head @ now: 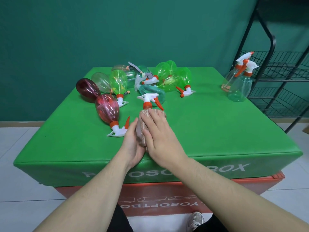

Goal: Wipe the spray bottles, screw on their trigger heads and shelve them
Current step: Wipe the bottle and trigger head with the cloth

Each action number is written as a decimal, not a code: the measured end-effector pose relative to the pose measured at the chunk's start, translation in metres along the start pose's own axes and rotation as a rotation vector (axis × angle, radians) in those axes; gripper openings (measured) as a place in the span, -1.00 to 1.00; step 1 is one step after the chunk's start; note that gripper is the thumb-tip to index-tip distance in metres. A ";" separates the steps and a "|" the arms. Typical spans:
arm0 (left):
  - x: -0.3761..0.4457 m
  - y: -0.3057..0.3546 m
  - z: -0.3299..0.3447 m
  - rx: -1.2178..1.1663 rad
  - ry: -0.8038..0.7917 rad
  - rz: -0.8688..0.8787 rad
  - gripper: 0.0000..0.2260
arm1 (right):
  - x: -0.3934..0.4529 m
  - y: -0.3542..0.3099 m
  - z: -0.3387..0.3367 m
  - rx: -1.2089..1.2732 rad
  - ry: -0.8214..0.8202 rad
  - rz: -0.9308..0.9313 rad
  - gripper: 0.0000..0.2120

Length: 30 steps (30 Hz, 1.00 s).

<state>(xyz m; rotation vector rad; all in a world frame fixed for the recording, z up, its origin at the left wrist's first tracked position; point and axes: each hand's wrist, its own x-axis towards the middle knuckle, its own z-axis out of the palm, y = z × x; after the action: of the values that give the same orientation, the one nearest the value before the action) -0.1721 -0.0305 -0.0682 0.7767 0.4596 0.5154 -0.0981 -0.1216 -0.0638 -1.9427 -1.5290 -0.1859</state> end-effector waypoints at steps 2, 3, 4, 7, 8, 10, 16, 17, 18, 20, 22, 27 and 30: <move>-0.001 -0.001 0.000 0.008 0.003 -0.011 -0.52 | -0.014 0.001 0.003 -0.023 -0.005 -0.014 -0.51; -0.001 -0.001 0.000 0.011 0.003 -0.015 -0.50 | -0.020 0.001 0.004 -0.034 -0.005 -0.027 -0.52; -0.001 -0.002 0.000 0.014 -0.005 -0.018 -0.48 | -0.025 0.001 0.005 -0.045 -0.006 -0.042 -0.52; -0.004 -0.001 0.002 0.046 -0.019 -0.031 -0.47 | -0.034 0.002 0.006 -0.051 0.004 -0.074 -0.52; -0.005 -0.001 0.002 0.058 -0.019 -0.033 -0.47 | -0.037 0.002 0.005 -0.052 0.009 -0.085 -0.52; -0.005 0.000 0.002 0.065 -0.010 -0.024 -0.47 | -0.040 0.002 0.004 -0.050 0.017 -0.106 -0.52; -0.007 0.000 0.002 0.045 -0.034 0.017 -0.45 | -0.035 0.000 0.003 0.001 0.061 -0.072 -0.53; -0.007 0.000 0.003 0.048 -0.038 0.022 -0.49 | -0.031 0.000 0.002 0.018 0.069 -0.054 -0.53; -0.008 0.000 0.003 0.056 -0.042 0.024 -0.52 | -0.028 0.000 0.001 0.032 0.077 -0.038 -0.53; -0.007 0.000 0.005 0.071 -0.048 0.024 -0.55 | -0.019 0.001 -0.002 0.033 0.087 -0.030 -0.53; -0.007 0.001 0.007 0.083 -0.052 0.021 -0.57 | -0.010 0.004 -0.004 0.026 0.087 -0.032 -0.53; -0.005 0.002 0.006 0.091 -0.048 -0.006 -0.59 | 0.016 0.005 -0.013 0.120 0.049 0.053 -0.51; -0.006 0.004 0.003 0.060 -0.050 -0.022 -0.63 | 0.032 0.003 -0.019 0.171 0.010 0.128 -0.54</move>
<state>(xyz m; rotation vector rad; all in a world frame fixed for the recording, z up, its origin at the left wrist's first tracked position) -0.1759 -0.0336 -0.0620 0.8397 0.4382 0.4628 -0.0801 -0.1067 -0.0352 -1.8928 -1.3625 -0.0094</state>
